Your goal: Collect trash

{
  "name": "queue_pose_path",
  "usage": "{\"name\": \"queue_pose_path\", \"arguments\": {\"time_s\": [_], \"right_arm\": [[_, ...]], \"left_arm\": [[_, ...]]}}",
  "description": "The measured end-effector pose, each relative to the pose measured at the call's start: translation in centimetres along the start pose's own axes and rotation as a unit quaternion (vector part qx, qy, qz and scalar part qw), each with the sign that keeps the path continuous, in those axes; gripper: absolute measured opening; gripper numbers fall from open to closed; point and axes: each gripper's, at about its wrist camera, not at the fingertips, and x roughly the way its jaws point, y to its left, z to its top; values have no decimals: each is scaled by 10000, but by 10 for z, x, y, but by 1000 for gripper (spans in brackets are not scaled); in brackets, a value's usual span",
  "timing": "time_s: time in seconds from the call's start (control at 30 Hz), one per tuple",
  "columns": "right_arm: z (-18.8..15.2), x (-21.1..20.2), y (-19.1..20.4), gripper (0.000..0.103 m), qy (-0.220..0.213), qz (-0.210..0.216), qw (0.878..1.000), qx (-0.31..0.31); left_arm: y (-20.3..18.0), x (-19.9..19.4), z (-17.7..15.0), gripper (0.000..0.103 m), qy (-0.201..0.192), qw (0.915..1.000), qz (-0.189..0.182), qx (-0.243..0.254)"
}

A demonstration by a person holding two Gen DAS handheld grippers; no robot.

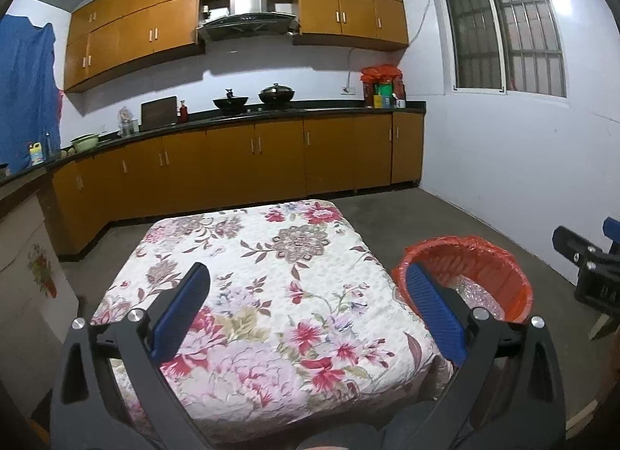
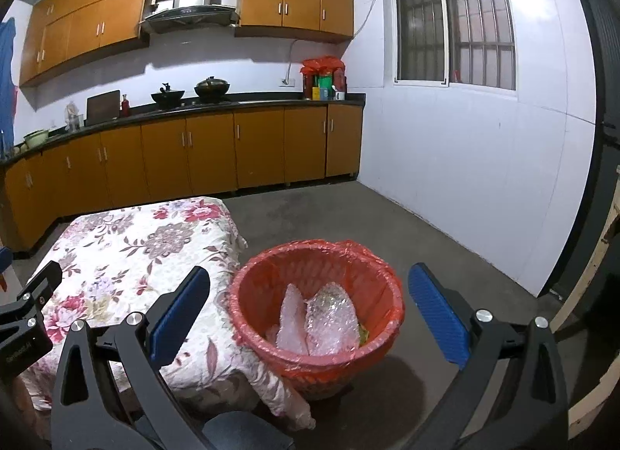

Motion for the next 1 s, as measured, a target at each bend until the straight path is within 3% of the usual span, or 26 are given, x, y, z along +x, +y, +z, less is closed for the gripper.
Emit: {"name": "queue_pose_path", "arguments": {"time_s": [0.4, 1.0], "right_arm": [[-17, -17, 15, 101, 151, 38, 9999, 57], [-30, -29, 19, 101, 341, 30, 9993, 156]], "left_arm": [[17, -18, -17, 99, 209, 9991, 210, -298], [27, -33, -29, 99, 524, 9969, 221, -536]]}}
